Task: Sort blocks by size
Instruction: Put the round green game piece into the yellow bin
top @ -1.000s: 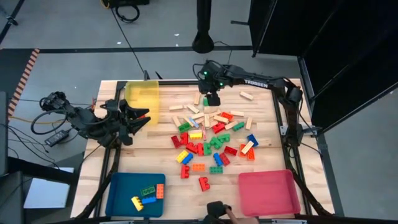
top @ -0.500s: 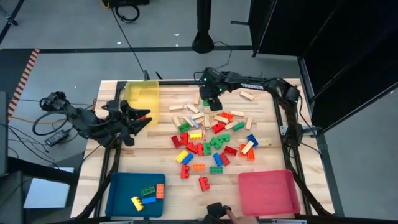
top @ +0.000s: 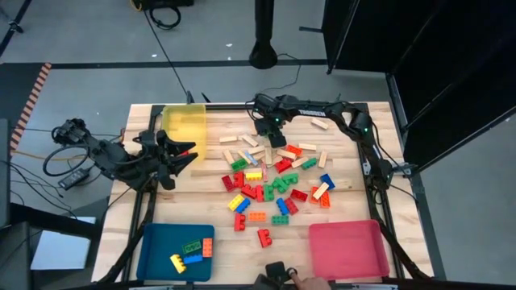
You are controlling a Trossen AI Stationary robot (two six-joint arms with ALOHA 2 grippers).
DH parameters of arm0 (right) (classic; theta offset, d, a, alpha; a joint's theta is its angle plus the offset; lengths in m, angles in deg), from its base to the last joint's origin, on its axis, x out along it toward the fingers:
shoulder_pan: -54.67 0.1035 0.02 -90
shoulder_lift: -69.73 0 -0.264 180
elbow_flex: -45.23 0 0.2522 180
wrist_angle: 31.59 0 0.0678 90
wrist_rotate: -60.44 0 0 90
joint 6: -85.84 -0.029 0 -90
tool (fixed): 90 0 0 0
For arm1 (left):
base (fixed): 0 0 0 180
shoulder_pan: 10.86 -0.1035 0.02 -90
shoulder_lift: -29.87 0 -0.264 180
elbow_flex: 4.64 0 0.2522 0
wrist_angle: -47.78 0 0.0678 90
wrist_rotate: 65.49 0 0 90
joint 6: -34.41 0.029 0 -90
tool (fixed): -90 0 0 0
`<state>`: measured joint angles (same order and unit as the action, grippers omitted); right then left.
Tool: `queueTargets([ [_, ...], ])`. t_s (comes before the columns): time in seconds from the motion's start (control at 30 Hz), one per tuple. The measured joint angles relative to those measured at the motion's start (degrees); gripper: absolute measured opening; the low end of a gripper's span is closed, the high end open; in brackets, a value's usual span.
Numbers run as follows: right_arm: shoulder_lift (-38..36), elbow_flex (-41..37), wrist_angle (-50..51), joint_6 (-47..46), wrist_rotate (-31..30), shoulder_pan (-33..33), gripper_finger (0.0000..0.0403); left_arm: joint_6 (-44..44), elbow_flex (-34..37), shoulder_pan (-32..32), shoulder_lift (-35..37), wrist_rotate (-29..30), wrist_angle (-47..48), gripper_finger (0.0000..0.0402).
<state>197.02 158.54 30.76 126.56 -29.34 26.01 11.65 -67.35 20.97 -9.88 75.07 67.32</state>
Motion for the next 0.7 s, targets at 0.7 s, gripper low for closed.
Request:
queueTargets([
  [0.7, -1.81, -0.28, 3.06, -0.7, -2.96, -0.25, 0.0083, 0.17, 0.0, 0.0, 0.0, 0.0, 0.13, 0.0209],
])
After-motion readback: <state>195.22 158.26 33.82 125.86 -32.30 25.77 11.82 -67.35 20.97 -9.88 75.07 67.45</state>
